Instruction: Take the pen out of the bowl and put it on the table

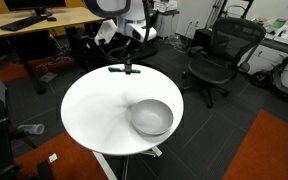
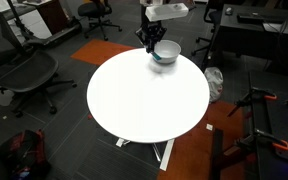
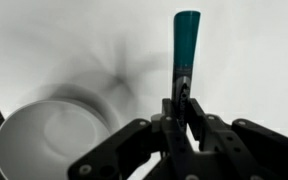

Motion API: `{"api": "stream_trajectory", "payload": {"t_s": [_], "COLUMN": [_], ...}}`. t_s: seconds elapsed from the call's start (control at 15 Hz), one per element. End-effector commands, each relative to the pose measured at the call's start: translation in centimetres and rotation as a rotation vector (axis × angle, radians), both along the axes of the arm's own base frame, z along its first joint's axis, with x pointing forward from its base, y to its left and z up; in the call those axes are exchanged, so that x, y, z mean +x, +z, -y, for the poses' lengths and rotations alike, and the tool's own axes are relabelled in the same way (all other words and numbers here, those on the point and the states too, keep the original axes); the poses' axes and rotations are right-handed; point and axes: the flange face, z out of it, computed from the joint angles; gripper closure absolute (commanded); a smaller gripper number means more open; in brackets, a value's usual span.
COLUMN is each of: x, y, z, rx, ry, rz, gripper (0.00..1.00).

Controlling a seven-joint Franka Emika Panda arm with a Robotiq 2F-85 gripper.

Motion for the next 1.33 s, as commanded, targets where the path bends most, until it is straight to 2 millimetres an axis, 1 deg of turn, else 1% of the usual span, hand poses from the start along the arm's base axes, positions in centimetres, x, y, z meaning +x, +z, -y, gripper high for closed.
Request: {"api": "stream_trajectory", "payload": {"t_s": [0.0,0.47,0.67,0.93,1.13,1.2,1.27], "x": [-0.7,-1.1,-1.1,-0.8,-0.8,-0.9,-0.9], "y": [-2.0,-8.1,-10.2,-12.1,-12.8,-12.8,-12.8], "z": [-0.3,0.0,0.2,0.4,0.4,0.4,0.5], "rx": [-0.009,-0.041,-0.062,-0.077,-0.085,-0.086,-0.09], "ry": [0.001,0.028,0.037,0.039,0.042,0.044,0.045], "rz": [-0.05,-0.114,-0.119,-0.108,-0.108,-0.112,-0.111], "gripper": [0.95,0.95,0.95,0.95,0.95,0.56,0.55]}}
